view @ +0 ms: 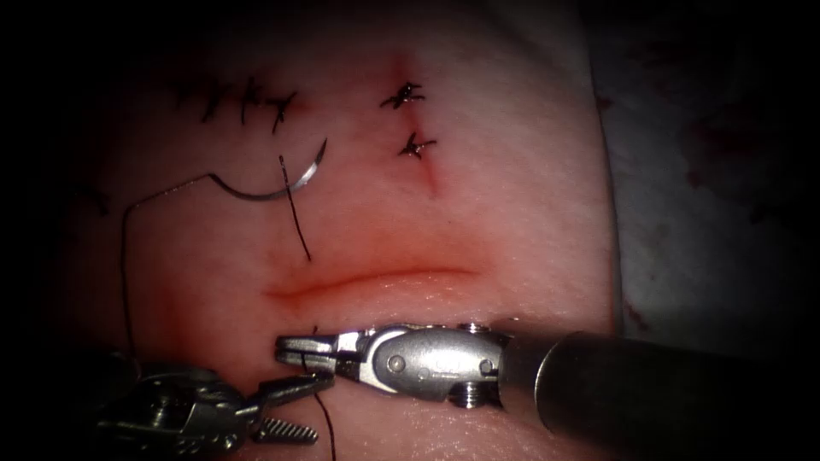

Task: Wound Closure
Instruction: Use the right driver to hand off a longer length of suture to the left driver.

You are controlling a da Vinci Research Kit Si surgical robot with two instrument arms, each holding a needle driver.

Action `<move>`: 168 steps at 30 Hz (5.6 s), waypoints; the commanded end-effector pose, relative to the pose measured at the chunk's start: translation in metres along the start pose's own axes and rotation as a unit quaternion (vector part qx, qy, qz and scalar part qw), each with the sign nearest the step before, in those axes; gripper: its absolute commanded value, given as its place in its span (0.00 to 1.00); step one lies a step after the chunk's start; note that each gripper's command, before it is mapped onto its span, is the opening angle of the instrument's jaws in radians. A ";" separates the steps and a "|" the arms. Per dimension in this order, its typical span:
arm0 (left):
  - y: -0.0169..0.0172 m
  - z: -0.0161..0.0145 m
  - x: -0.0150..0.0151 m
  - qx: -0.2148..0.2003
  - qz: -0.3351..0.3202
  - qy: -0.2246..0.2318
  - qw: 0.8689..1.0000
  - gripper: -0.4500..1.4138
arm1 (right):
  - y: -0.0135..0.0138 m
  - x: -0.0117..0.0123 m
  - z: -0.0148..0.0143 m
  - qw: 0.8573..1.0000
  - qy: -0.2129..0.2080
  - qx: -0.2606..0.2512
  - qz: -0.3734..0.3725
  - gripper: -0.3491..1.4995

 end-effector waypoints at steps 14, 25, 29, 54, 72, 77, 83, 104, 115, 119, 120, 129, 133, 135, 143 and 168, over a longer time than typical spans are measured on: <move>0.0013 0.0024 0.0004 0.028 0.035 0.044 0.998 0.67 | 0.0045 -0.0027 0.0002 0.996 0.005 -0.017 0.084 0.00; 0.0020 0.0041 0.0006 0.028 0.070 0.044 0.996 0.56 | 0.0066 -0.0043 -0.0001 0.991 0.004 -0.020 0.133 0.00; 0.0029 0.0049 0.0010 0.018 0.085 0.045 0.995 0.50 | 0.0069 -0.0046 -0.0001 0.990 0.003 -0.021 0.138 0.00; -0.0003 -0.0003 0.0001 -0.001 0.082 0.021 0.996 0.00 | 0.0050 -0.0040 -0.0008 0.990 0.027 -0.035 0.135 0.66; -0.0022 -0.0017 0.0017 0.008 0.085 0.012 0.996 0.00 | 0.0059 0.0038 -0.0008 0.990 0.029 -0.135 0.000 0.93; -0.0025 -0.0015 0.0017 0.008 0.083 0.012 0.996 0.00 | 0.0052 0.0051 -0.0002 0.990 0.028 -0.138 -0.024 0.95; -0.0028 -0.0018 0.0015 0.007 0.081 0.012 0.997 0.00 | 0.0044 0.0058 0.0003 0.990 0.032 -0.129 -0.043 0.94; -0.0030 -0.0019 0.0015 0.006 0.084 0.013 0.996 0.00 | 0.0038 0.0067 0.0004 0.991 0.011 -0.113 -0.077 0.29; -0.0031 -0.0014 0.0018 0.027 0.037 0.021 0.999 0.73 | 0.0051 0.0053 0.0001 0.995 -0.027 -0.090 -0.018 0.00; -0.0030 -0.0010 0.0020 0.029 0.037 0.021 0.999 0.86 | 0.0063 0.0043 -0.0001 0.995 -0.030 -0.096 0.001 0.00; -0.0030 -0.0009 0.0020 0.030 0.037 0.021 0.999 0.86 | 0.0065 0.0042 -0.0001 0.995 -0.030 -0.097 0.007 0.00; -0.0022 0.0009 0.0033 0.044 0.063 0.019 0.997 0.80 | 0.0095 0.0014 0.0007 0.992 -0.051 -0.103 0.053 0.00; -0.0014 0.0017 0.0036 0.046 0.076 0.013 0.996 0.77 | 0.0100 0.0008 0.0008 0.991 -0.051 -0.106 0.064 0.00; -0.0007 0.0022 0.0038 0.048 0.085 0.010 0.995 0.77 | 0.0103 0.0002 0.0008 0.990 -0.053 -0.108 0.074 0.00; 0.0003 0.0031 0.0043 0.051 0.092 0.002 0.994 0.70 | 0.0110 -0.0004 0.0007 0.988 -0.055 -0.111 0.089 0.00; 0.0005 0.0021 0.0052 0.050 0.137 0.012 0.989 0.00 | 0.0105 -0.0008 0.0004 0.988 -0.056 -0.108 0.094 0.00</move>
